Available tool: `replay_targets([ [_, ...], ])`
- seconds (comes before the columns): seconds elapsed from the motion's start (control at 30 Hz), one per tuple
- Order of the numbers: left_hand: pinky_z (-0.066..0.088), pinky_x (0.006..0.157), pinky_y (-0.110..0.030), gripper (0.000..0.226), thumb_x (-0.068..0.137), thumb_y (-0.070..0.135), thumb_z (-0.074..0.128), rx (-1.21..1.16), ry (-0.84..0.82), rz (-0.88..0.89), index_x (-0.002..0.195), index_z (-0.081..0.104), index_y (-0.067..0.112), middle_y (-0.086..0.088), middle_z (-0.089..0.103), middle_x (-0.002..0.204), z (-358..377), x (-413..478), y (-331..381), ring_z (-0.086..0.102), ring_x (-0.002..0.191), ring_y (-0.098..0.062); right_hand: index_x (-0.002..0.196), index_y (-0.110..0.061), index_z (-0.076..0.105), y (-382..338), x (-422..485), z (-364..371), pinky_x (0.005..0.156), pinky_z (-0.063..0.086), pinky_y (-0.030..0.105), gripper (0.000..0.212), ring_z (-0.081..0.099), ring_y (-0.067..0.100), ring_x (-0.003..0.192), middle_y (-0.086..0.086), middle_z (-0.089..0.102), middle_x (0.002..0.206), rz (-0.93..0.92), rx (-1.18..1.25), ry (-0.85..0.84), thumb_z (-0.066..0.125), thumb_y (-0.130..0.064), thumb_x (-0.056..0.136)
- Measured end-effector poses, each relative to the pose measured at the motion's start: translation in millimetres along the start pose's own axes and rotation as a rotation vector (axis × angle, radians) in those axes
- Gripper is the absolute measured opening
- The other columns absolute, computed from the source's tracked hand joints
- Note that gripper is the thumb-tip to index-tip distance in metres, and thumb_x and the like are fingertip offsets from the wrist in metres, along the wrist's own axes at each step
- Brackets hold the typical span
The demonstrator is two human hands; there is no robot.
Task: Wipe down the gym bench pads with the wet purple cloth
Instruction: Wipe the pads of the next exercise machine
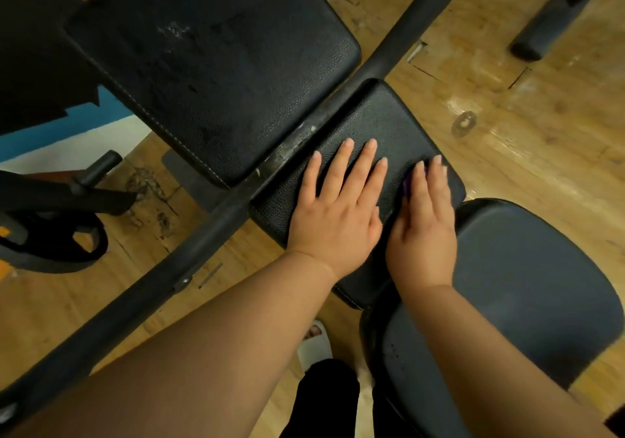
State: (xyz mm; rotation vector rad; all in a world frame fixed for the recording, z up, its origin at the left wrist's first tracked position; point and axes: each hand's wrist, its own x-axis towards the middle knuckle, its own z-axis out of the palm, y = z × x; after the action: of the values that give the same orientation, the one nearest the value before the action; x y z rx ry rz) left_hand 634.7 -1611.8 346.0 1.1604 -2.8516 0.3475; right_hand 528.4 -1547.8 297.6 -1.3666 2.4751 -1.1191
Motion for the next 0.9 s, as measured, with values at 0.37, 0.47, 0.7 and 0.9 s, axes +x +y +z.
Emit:
replay_targets([
  [0.37,0.011,0.117,-0.054,0.063,0.092,0.048,0.03,0.098,-0.061,0.371,0.149,0.036,0.02,-0.01,0.026,0.158,-10,6,-43,0.02,0.147,-0.031,0.148,-0.004,0.033,-12,1,-5,0.117,0.019,0.033,0.054,0.016,0.026,0.147,0.014,0.022,0.158,0.172,-0.031,-0.002,0.041,0.001,0.094],
  [0.47,0.011,0.117,-0.057,0.061,0.093,0.045,0.03,0.081,-0.072,0.373,0.148,0.036,0.019,-0.008,0.025,0.159,-11,5,-42,0.019,0.146,-0.035,0.145,-0.001,0.037,-21,-31,8,0.119,0.014,0.027,0.051,0.023,0.029,0.144,0.019,0.028,0.154,0.037,-0.039,0.013,0.036,-0.006,0.094],
  [0.7,0.017,0.114,-0.061,0.059,0.09,0.04,0.038,0.036,-0.029,0.378,0.144,0.045,0.018,-0.008,0.035,0.154,-9,6,-42,0.026,0.143,-0.038,0.141,0.001,0.043,5,-9,-4,0.114,0.028,0.037,0.049,0.028,0.028,0.141,0.021,0.036,0.15,0.048,-0.057,0.029,0.041,0.0,0.092],
  [0.9,0.015,0.114,-0.062,0.059,0.088,0.039,0.042,0.018,-0.019,0.384,0.143,0.046,0.017,-0.009,0.036,0.154,-7,5,-42,0.026,0.143,-0.039,0.139,0.002,0.045,-14,-52,8,0.114,0.025,0.033,0.048,0.031,0.031,0.139,0.022,0.038,0.148,0.009,-0.048,0.042,0.034,-0.007,0.094],
])
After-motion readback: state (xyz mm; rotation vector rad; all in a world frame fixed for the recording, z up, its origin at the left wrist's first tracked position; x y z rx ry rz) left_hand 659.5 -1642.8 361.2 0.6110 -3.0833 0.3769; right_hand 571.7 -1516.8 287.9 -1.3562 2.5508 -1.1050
